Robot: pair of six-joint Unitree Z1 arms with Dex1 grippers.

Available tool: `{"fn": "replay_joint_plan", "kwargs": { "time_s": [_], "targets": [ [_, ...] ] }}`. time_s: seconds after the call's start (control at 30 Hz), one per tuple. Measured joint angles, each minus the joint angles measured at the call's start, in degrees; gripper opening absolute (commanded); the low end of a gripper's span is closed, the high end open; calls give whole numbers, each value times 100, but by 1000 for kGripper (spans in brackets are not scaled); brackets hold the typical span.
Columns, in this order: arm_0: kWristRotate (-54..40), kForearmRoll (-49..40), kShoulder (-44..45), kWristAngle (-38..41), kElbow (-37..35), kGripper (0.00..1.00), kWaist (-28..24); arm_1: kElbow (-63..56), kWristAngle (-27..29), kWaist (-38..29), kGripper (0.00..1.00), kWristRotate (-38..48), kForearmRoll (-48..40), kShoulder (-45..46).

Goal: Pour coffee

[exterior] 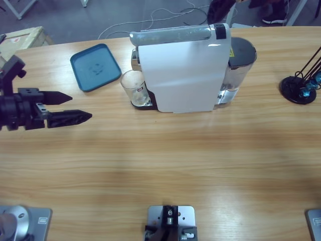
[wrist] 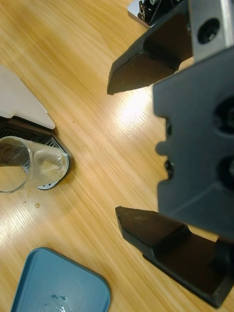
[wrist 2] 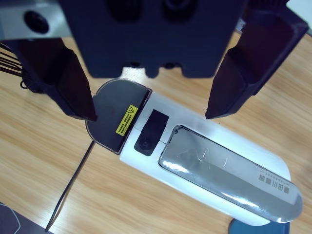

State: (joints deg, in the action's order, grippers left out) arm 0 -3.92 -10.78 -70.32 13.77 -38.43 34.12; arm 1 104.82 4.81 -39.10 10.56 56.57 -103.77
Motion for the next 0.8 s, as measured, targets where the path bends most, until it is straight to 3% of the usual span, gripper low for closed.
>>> {"fn": "replay_joint_plan", "kwargs": {
  "time_s": [0.8],
  "targets": [
    [0, 0, 0, 2, 1, 1000, 0, -231, 135, -20, 1000, 169, 0, 43]
  ]
}}
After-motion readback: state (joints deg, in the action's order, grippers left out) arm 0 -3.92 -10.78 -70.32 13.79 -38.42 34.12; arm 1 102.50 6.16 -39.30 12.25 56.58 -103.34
